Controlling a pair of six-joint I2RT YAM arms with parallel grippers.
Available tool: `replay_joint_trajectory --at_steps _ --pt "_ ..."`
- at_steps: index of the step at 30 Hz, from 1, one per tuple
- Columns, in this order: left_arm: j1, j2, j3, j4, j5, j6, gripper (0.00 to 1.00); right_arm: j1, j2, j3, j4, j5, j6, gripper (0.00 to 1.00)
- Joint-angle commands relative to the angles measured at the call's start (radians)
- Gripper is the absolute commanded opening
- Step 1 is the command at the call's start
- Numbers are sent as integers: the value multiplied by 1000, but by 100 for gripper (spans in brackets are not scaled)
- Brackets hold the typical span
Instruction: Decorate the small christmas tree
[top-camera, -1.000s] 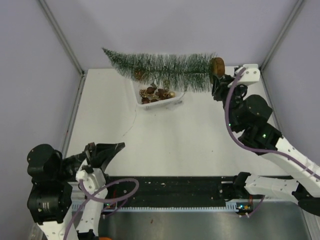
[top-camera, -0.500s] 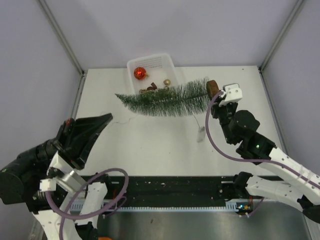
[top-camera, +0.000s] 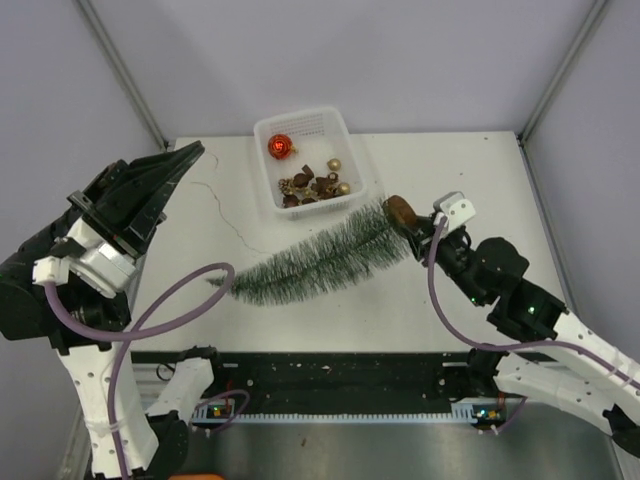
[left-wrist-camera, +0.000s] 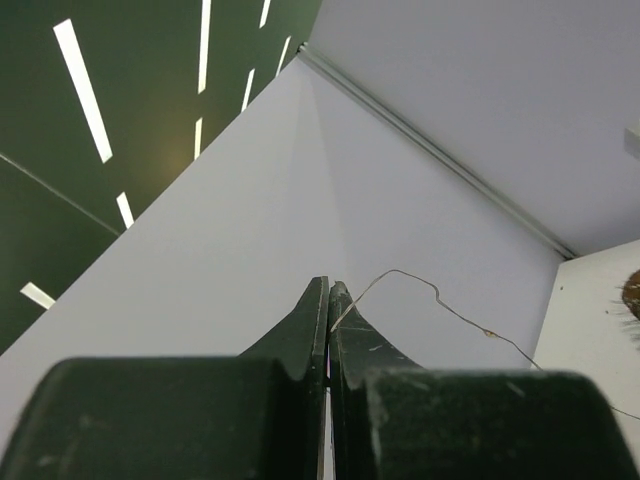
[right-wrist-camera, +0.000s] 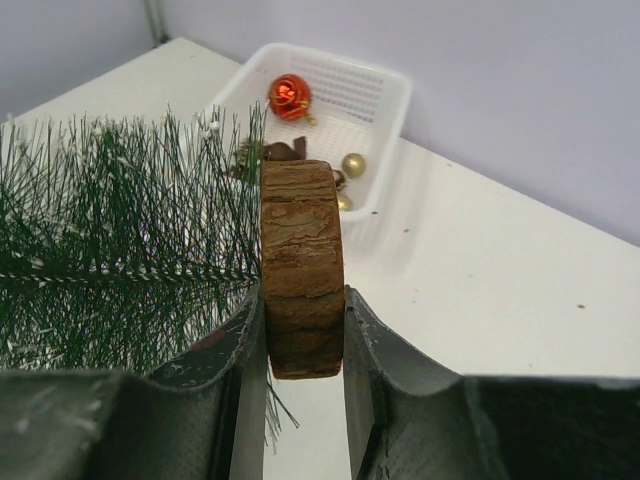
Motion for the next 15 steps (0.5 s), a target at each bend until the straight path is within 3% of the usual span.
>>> replay_joint_trajectory --at_steps 1,8,15 --pt "5 84 76 31 -49 -29 0 -7 -81 4 -7 -200 57 0" --pt "2 146 61 -31 -17 -93 0 -7 -182 22 -100 -358 155 0" --pt "0 84 -172 -110 -29 -79 0 -5 -212 122 -56 -455 262 0"
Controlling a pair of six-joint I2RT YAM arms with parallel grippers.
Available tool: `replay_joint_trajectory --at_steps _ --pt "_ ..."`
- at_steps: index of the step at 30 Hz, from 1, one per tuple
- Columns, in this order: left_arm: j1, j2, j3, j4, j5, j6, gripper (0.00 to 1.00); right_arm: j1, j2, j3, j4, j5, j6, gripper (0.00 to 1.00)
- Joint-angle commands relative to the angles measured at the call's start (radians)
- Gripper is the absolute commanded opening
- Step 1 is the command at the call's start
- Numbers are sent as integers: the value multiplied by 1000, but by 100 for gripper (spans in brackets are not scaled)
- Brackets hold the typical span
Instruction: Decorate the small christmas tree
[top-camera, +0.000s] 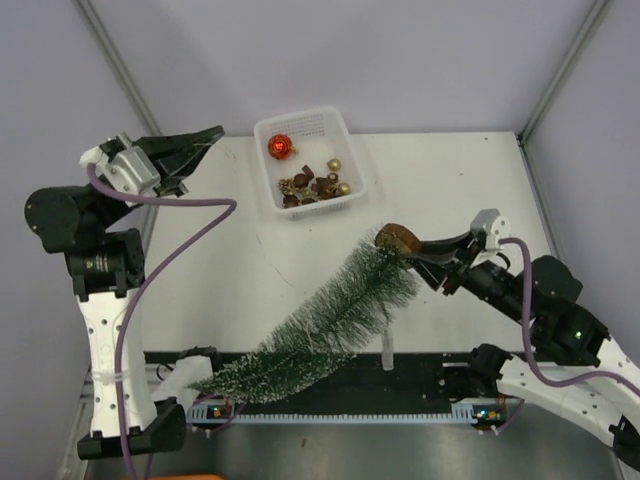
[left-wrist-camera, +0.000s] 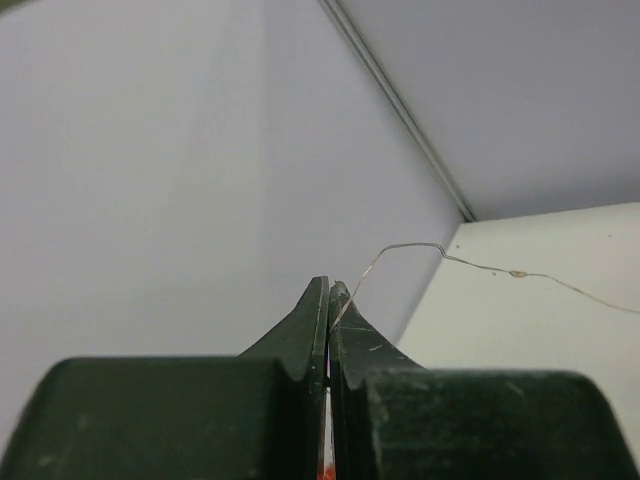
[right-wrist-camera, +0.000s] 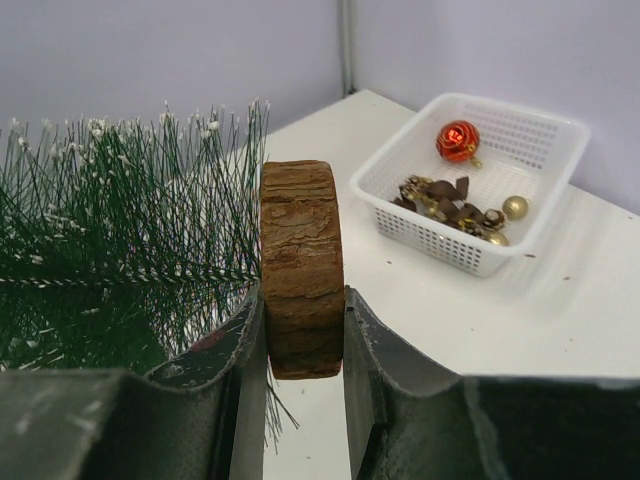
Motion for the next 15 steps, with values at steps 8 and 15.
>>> replay_joint_trajectory --at_steps 8,15 --pt "2 -137 -297 -136 -122 -144 0 -7 31 161 278 -56 345 0" --pt "0 -242 -415 -312 -127 -136 0 -7 41 131 498 177 584 0"
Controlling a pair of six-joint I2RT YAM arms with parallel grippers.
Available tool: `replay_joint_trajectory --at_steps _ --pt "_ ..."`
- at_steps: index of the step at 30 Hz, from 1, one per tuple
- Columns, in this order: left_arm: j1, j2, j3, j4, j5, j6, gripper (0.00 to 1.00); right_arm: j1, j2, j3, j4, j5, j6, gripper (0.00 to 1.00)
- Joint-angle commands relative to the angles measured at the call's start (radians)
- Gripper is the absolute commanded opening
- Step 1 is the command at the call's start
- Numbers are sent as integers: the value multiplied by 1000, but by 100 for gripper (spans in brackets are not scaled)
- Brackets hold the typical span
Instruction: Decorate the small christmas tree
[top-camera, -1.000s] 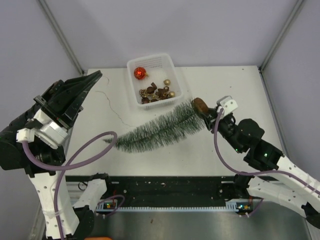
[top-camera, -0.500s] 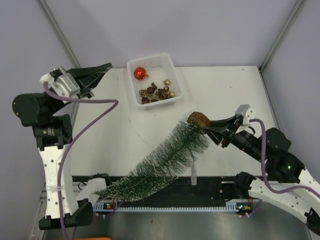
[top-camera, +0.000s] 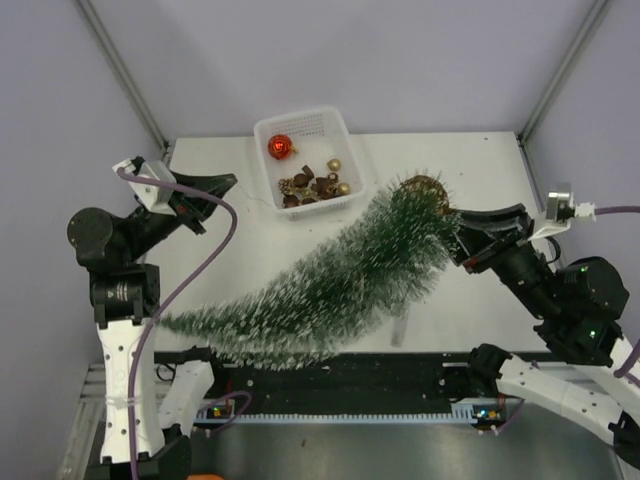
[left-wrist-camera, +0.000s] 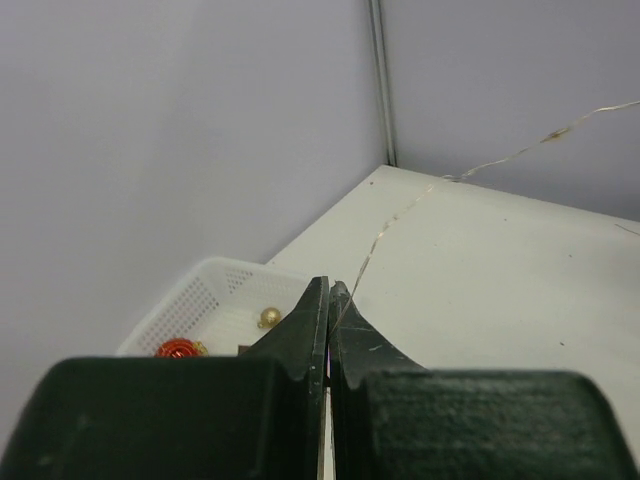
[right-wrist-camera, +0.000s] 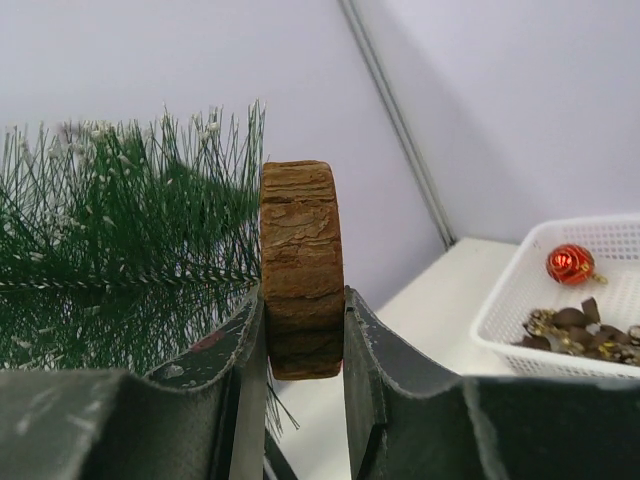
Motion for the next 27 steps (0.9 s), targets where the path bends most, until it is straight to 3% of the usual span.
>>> replay_joint_trajectory --at_steps 1,4,8,12,16,21,24,27 --pt "0 -92 -91 -94 1 -8 0 -5 17 6 234 189 238 0" --pt "-8 -174 -152 -92 36 9 0 -7 40 5 265 306 288 0" --pt "-9 -255 -149 -135 125 50 0 -7 131 75 208 406 211 0" --pt "-9 -292 -102 -182 196 95 0 -2 252 141 119 528 53 0" --pt "-9 -315 -33 -310 294 195 0 76 361 169 131 798 -241 0" --pt "14 -309 81 -592 327 542 0 153 429 118 284 929 -590 0" --pt "15 -280 124 -646 267 720 0 157 392 66 300 878 -693 0" --pt "15 -275 113 -646 210 943 0 157 322 14 214 724 -736 0"
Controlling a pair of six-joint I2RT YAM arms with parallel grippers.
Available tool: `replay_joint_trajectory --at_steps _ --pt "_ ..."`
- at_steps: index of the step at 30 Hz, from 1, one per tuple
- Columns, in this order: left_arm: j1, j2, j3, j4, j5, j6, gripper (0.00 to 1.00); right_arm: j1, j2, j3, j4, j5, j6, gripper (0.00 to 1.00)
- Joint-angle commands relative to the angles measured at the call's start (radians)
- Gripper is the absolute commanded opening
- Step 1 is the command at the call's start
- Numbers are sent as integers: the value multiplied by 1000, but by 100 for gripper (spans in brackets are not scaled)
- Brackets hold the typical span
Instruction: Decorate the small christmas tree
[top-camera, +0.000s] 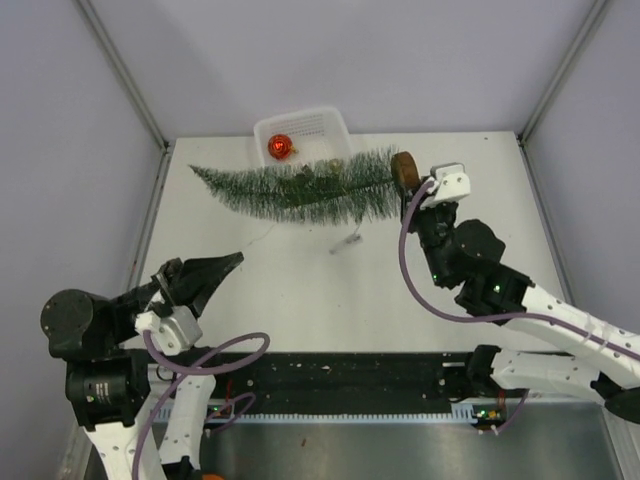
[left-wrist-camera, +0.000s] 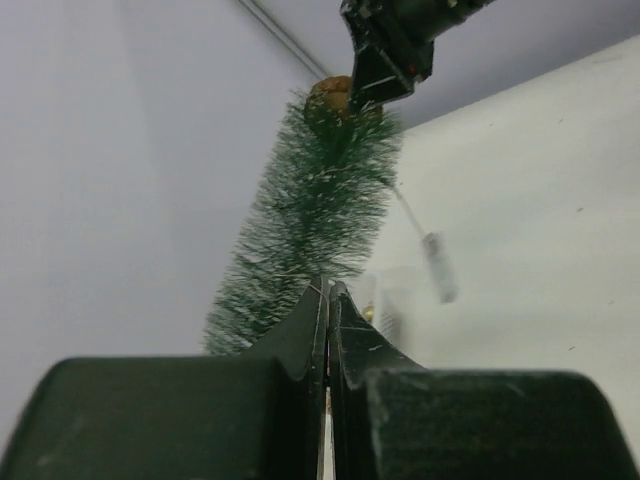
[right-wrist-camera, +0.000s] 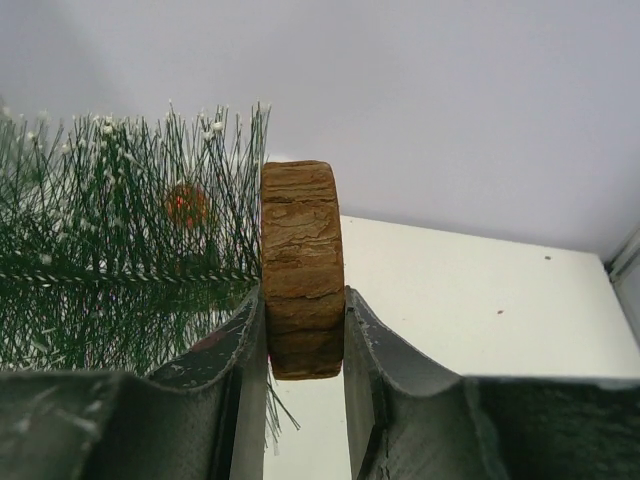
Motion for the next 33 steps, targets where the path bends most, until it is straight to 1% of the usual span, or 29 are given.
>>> replay_joint_trajectory --at_steps 1,4,5,7,11,13,16,18,20,22,23,24,27,28,29,30,31,33 --pt "6 36 2 -92 -68 409 0 8 -138 -47 15 -169 -164 0" --pt "6 67 8 -92 -77 501 0 10 -220 -92 -59 -365 -144 0" --pt "6 82 13 -88 -70 517 0 10 -226 -89 -94 -395 -139 0" --pt "6 104 25 -51 -54 497 0 10 -221 -67 -194 -425 -131 0" --pt "6 142 42 -45 -45 494 0 8 -298 -89 -226 -510 -96 0" --pt "6 157 51 -27 -51 430 0 8 -338 -84 -263 -551 -81 0" --pt "6 180 57 35 -48 267 0 8 -398 -66 -303 -585 -47 0" --pt "6 191 51 96 -54 150 0 8 -439 -58 -309 -585 -21 0" --pt "6 206 47 124 -51 56 0 10 -480 -50 -306 -594 1 0" --pt "6 210 39 130 -17 -7 0 10 -505 -35 -303 -603 22 0" --pt "6 211 24 167 4 -81 0 10 -513 -29 -298 -611 36 0" --pt "6 207 7 217 24 -181 0 8 -517 -20 -291 -622 51 0" --pt "6 197 -67 445 75 -517 0 8 -528 -6 -256 -633 100 0" --pt "6 194 -93 520 87 -641 2 10 -530 -4 -239 -627 114 0" --pt "6 190 -117 644 107 -805 7 10 -527 0 -234 -614 126 0" --pt "5 191 -137 699 112 -899 14 8 -519 6 -223 -608 163 0" --pt "5 194 -144 731 113 -972 17 10 -514 5 -212 -599 177 0" --pt "3 193 -142 769 101 -1073 18 10 -508 2 -185 -585 195 0"
